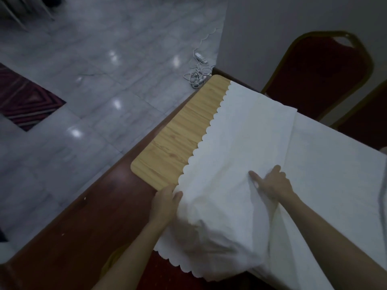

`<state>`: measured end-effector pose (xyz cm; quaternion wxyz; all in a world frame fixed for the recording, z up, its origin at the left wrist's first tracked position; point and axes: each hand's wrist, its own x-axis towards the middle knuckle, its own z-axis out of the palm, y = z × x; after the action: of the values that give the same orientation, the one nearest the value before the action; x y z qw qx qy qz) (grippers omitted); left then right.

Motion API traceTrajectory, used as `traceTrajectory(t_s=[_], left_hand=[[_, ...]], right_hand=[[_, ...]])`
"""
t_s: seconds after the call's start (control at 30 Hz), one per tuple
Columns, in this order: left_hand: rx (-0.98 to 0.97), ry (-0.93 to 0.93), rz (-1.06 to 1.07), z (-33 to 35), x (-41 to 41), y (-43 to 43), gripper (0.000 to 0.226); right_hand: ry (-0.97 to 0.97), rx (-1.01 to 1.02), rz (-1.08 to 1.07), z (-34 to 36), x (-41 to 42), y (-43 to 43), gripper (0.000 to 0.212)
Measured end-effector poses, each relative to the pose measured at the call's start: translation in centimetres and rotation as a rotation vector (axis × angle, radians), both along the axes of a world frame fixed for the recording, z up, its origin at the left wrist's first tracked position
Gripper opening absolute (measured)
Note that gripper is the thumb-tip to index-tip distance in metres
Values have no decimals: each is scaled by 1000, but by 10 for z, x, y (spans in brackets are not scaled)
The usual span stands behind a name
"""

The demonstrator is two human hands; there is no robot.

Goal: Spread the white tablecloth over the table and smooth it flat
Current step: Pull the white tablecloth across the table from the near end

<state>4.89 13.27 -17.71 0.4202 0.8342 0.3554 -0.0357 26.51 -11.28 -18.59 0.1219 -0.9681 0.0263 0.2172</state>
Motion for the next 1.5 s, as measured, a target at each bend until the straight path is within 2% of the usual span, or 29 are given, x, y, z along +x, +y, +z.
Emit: traceTrajectory(t_s=[0.07,0.13,0.23,0.33,0.4,0.53,0.6,0.67,0.8,0.9,1.07,1.1,1.17,1.23,1.33,1.5], left_hand=[[-20,-62,-43,9,3,14,24],[-77,-128,-40,18,7,23,20],[-170,-197,-58,31,20,29,15],[-212,-237,-97,40,33,37,9],[-217,-274,-140,44,37,43,10],[-239,-292,-217,49,46,57,16],[-241,-286,-223,49,50,71,19],[-198,-273,-208,48,51,91,30],[-99,-224,-195,41,45,153,23],[-74,-190,-111,40,50,201,20],[54,-186,11,40,83,261,26],[29,-170,32,38,88,269,25],[-157,-93,30,35,94,282,22],[-347,43,-47,31,90,282,18],[-361,-1,-111,22,74,268,15],[-380,-98,-45,11,68,253,15]], right_hand=[[37,-31,11,1,8,7,99],[128,-68,64,3,15,14,94],[204,-86,131,6,24,18,62],[180,-118,245,4,21,20,24],[169,-178,324,8,16,22,13],[161,-346,442,26,23,40,26],[107,-346,437,36,28,51,28],[32,-253,406,45,32,61,25],[-67,-41,373,73,40,107,26],[-143,49,388,87,48,163,22],[-184,160,305,72,53,227,22],[-172,129,281,67,50,231,20],[-246,-47,248,55,45,232,17],[-263,-222,122,46,37,222,34],[-169,-194,-110,30,24,193,58],[-89,-25,-294,9,17,156,67]])
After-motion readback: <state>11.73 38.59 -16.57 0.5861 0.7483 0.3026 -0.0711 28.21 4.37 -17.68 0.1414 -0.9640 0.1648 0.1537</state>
